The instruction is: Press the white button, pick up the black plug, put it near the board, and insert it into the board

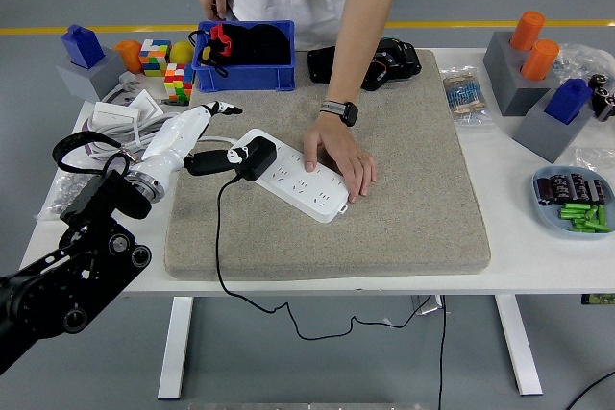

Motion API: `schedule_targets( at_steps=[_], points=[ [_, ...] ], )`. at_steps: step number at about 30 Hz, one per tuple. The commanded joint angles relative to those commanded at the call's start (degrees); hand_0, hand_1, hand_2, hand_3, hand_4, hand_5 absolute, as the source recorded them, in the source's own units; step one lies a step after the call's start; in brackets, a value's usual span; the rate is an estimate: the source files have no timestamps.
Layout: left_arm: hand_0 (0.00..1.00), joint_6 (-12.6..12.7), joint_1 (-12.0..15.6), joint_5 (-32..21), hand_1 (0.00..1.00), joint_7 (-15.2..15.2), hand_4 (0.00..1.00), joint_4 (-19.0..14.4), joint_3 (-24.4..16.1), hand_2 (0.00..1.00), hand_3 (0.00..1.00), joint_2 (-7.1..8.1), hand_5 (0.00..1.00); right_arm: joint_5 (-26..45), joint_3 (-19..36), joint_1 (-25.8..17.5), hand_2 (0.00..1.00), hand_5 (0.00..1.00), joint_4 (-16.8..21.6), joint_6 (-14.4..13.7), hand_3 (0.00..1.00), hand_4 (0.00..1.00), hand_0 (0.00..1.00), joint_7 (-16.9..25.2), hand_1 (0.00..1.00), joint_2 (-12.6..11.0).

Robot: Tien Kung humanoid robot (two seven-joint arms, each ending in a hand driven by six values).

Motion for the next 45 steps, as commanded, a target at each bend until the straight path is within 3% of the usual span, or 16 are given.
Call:
schedule_targets(
  at_steps=[12,21,26,32,45],
  points=[
    [0.859,1.2,5.9,0.9,0.903,-3.4,0.789,0.9,-14.4,0.832,0.787,-0.32,0.524,-0.1,0.3,0.1,0.584,0.306,0.1,0.0,0.536,0.627,0.609,0.0,0.553,0.0],
    [0.860,1.6,9.8,0.8,0.901,-4.7,0.786,-1.6,-25.3,0.831,0.784,0.09,0.506,0.1,0.4,0.3,0.585,0.308,0.2,0.1,0.536,0.629,0.609,-0.1,0.553,0.0],
    [0.860,2.2,10.8,-2.4,0.899,-6.2,0.786,-2.3,-29.5,0.831,0.779,0.14,0.508,0.3,-0.1,1.3,0.585,0.308,0.1,0.2,0.535,0.629,0.609,-0.3,0.553,0.1],
    [0.857,2.1,11.1,-2.9,0.895,-6.1,0.785,-2.4,-30.8,0.829,0.774,1.17,0.494,0.1,-0.7,1.4,0.585,0.308,0.3,0.3,0.536,0.629,0.610,-0.6,0.554,-0.2],
    [0.859,1.4,12.3,-3.0,0.892,-5.8,0.789,-4.0,-33.3,0.829,0.773,0.23,0.478,-1.2,2.1,0.9,0.586,0.307,0.5,0.7,0.536,0.631,0.612,-1.1,0.554,0.4]
  ],
)
